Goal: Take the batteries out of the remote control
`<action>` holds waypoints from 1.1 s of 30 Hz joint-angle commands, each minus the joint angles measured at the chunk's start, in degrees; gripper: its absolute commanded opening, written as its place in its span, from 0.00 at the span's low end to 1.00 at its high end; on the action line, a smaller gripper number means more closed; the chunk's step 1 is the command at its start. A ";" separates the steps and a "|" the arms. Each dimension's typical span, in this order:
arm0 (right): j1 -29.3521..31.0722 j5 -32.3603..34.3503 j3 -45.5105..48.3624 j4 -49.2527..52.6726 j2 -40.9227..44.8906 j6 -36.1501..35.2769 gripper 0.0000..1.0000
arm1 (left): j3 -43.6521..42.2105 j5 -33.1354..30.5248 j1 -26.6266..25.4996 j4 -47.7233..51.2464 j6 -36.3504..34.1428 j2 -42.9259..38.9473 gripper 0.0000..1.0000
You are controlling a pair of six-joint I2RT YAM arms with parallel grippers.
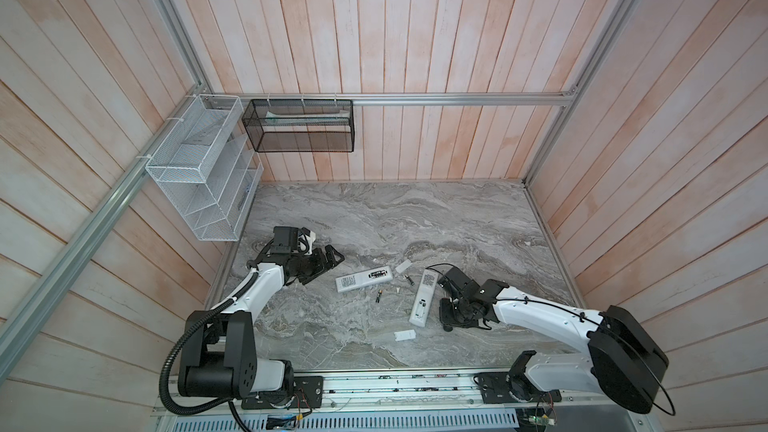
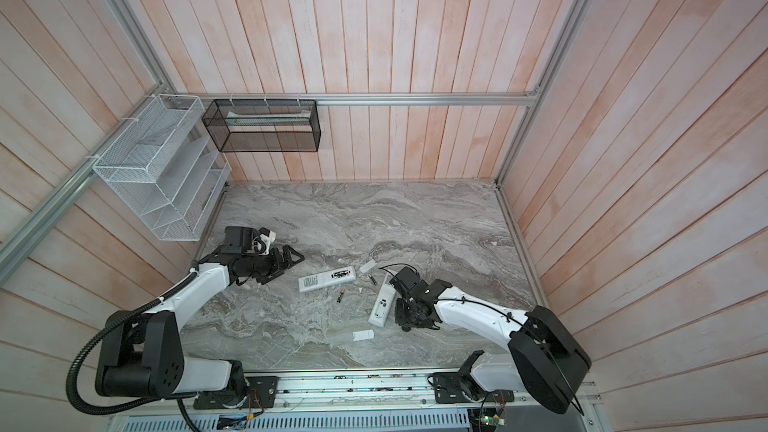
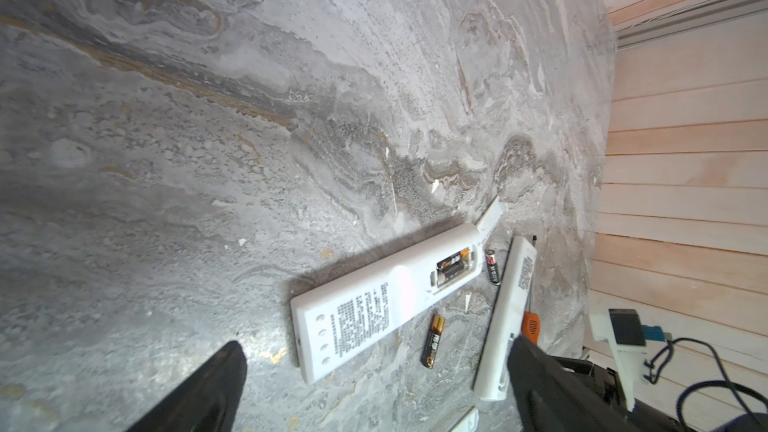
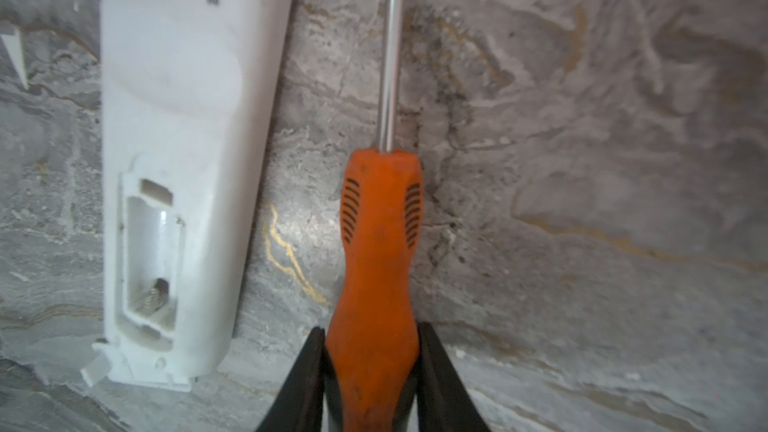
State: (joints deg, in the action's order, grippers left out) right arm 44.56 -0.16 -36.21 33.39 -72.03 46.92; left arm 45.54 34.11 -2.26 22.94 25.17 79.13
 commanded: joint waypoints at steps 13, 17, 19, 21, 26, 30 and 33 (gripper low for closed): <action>0.18 -10.58 -13.81 -11.75 12.42 -23.64 0.00 | -1.85 23.71 -2.31 -15.87 12.44 -12.23 1.00; 0.20 -19.16 -19.26 -13.50 8.46 -27.34 0.00 | -1.70 25.89 -4.87 -20.74 16.28 -16.02 1.00; 0.27 -23.71 -19.97 -16.43 7.69 -27.11 0.00 | -1.98 26.81 -5.54 -23.44 18.51 -17.50 1.00; 0.24 -28.04 -19.72 -19.79 7.45 -26.27 0.00 | -2.37 27.66 -5.83 -26.76 21.20 -18.67 1.00; 0.27 -30.69 -20.31 -22.41 7.30 -25.10 0.00 | -3.33 27.86 -7.20 -34.89 27.62 -20.07 1.00; 0.27 -35.31 -19.62 -25.03 7.83 -23.67 0.00 | -2.49 27.44 -9.67 -38.72 30.03 -18.99 0.99; 0.27 -39.20 -19.04 -26.91 7.42 -22.08 0.00 | -1.71 26.82 -12.04 -42.21 31.42 -18.06 0.96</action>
State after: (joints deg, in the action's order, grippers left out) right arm 44.56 -33.28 -55.11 11.25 -64.82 23.22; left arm 43.24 60.47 -12.80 -12.99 53.78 60.36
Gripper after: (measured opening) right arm 0.307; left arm 0.965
